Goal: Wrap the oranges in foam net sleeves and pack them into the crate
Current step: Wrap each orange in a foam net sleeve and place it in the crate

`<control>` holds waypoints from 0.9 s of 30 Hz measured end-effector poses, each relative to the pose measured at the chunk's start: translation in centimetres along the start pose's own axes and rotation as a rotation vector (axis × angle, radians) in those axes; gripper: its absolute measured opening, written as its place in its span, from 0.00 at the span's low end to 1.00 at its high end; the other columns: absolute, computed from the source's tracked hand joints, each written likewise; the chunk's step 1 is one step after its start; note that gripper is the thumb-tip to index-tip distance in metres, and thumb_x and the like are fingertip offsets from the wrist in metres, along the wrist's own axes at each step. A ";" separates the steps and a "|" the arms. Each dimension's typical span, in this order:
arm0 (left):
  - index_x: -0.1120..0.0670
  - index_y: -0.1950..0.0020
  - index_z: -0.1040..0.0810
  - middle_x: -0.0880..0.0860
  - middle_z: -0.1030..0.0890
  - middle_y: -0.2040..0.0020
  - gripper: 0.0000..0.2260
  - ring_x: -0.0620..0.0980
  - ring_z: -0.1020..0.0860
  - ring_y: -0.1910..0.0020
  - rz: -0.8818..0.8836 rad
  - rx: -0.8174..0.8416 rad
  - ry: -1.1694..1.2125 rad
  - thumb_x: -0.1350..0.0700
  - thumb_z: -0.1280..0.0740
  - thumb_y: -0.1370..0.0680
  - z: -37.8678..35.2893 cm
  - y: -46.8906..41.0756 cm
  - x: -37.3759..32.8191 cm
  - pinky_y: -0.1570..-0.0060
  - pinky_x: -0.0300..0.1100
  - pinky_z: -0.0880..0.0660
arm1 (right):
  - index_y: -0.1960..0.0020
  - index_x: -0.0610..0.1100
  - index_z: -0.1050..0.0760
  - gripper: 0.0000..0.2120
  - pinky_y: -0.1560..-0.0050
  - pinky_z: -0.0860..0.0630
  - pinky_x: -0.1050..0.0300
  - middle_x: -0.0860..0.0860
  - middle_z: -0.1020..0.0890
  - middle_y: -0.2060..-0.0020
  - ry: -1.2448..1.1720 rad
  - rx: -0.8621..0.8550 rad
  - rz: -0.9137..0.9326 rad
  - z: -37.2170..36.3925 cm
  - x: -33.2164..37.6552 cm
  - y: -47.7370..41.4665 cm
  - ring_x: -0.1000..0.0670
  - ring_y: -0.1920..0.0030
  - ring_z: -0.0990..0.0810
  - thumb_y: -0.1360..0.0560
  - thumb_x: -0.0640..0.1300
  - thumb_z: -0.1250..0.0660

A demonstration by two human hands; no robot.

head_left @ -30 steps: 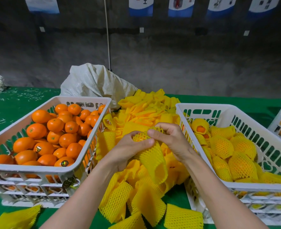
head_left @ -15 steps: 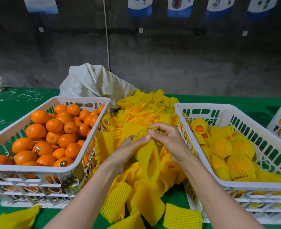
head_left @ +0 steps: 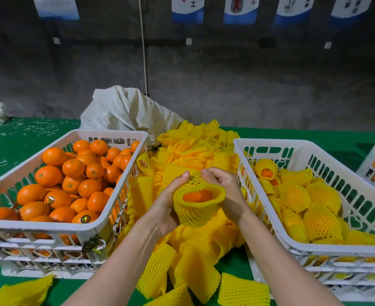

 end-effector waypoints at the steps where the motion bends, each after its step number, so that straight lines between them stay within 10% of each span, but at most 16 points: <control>1: 0.55 0.52 0.18 0.58 0.15 0.58 0.22 0.55 0.16 0.62 -0.004 0.010 -0.013 0.41 0.32 0.38 -0.2 0.1 0.0 0.66 0.45 0.20 | 0.63 0.40 0.25 0.12 0.68 0.28 0.62 0.51 0.23 0.71 0.005 -0.013 0.015 0.1 0.0 0.1 0.55 0.68 0.25 0.25 0.45 0.37; 6: 0.56 0.48 0.20 0.57 0.15 0.58 0.25 0.54 0.16 0.62 -0.076 -0.068 0.038 0.41 0.32 0.38 0.1 -0.1 -0.6 0.66 0.44 0.20 | 0.56 0.33 0.24 0.19 0.60 0.26 0.55 0.43 0.21 0.63 -0.046 -0.034 -0.083 -0.3 -1.1 0.5 0.48 0.61 0.23 0.23 0.50 0.41; 10: 0.54 0.52 0.19 0.55 0.15 0.60 0.19 0.54 0.17 0.60 -0.132 -0.283 -0.024 0.41 0.30 0.34 1.6 -0.7 -1.1 0.57 0.46 0.22 | 0.60 0.49 0.18 0.28 0.51 0.22 0.50 0.49 0.15 0.61 -0.045 -0.022 -0.457 -0.3 -3.3 1.4 0.49 0.55 0.18 0.24 0.64 0.51; 15: 0.49 0.66 0.27 0.46 0.22 0.70 0.17 0.45 0.25 0.66 -0.436 -0.480 -0.294 0.44 0.41 0.20 2.5 0.0 -3.1 0.60 0.44 0.29 | 0.26 0.53 0.40 0.44 0.29 0.41 0.41 0.49 0.35 0.28 0.173 -0.017 -0.438 -1.4 -3.2 2.0 0.44 0.28 0.37 0.38 0.73 0.54; 19: 0.53 0.71 0.39 0.48 0.38 0.74 0.22 0.45 0.41 0.73 -0.766 -0.620 -0.778 0.46 0.38 0.20 1.7 1.8 -5.2 0.69 0.43 0.45 | 0.30 0.48 0.34 0.35 0.35 0.33 0.47 0.48 0.29 0.34 0.031 -0.113 -0.485 -1.2 -4.4 2.7 0.46 0.36 0.29 0.29 0.68 0.50; 27: 0.56 0.71 0.29 0.48 0.24 0.77 0.20 0.43 0.25 0.77 -0.473 -0.385 -0.151 0.51 0.39 0.20 2.2 -0.4 -3.5 0.75 0.32 0.29 | 0.39 0.44 0.25 0.18 0.54 0.23 0.55 0.49 0.15 0.61 -0.534 -0.167 -0.565 -2.2 -6.0 2.8 0.50 0.57 0.18 0.21 0.54 0.44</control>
Point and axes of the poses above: each hand's wrist, its own y-axis away from the middle knuckle, its own z-axis out of the back of the hand, x = y × z, the point moved 8 cm from there along -y, towards the middle knuckle
